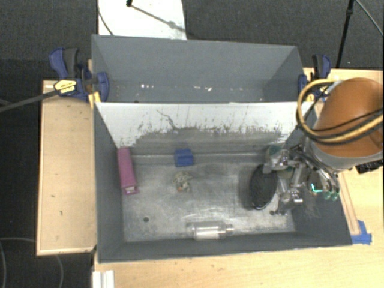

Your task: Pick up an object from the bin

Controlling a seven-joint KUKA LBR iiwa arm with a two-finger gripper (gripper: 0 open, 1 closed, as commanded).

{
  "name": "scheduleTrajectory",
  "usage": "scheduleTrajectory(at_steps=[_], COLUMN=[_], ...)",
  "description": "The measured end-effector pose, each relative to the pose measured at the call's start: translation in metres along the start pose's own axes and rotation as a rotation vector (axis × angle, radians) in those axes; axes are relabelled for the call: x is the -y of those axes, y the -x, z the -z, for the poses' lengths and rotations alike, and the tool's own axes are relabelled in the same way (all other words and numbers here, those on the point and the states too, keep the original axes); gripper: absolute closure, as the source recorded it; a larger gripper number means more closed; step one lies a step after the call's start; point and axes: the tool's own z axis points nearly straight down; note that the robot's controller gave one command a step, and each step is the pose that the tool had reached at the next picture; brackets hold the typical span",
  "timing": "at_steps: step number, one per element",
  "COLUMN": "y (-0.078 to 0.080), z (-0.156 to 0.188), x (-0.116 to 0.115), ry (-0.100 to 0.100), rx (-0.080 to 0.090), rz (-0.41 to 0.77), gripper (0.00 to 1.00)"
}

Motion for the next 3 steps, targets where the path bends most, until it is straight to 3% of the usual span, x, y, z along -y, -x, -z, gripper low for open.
scheduleTrajectory(at_steps=[1,2,3], y=[0.051,0.052,0.046], z=[-0.124,-0.121,0.027], x=[0.009,0.008,-0.007], ry=[0.000,0.000,-0.003], rx=[0.004,0.008,0.011], rz=[0.416,0.418,0.481], gripper=[0.00,1.00,1.00])
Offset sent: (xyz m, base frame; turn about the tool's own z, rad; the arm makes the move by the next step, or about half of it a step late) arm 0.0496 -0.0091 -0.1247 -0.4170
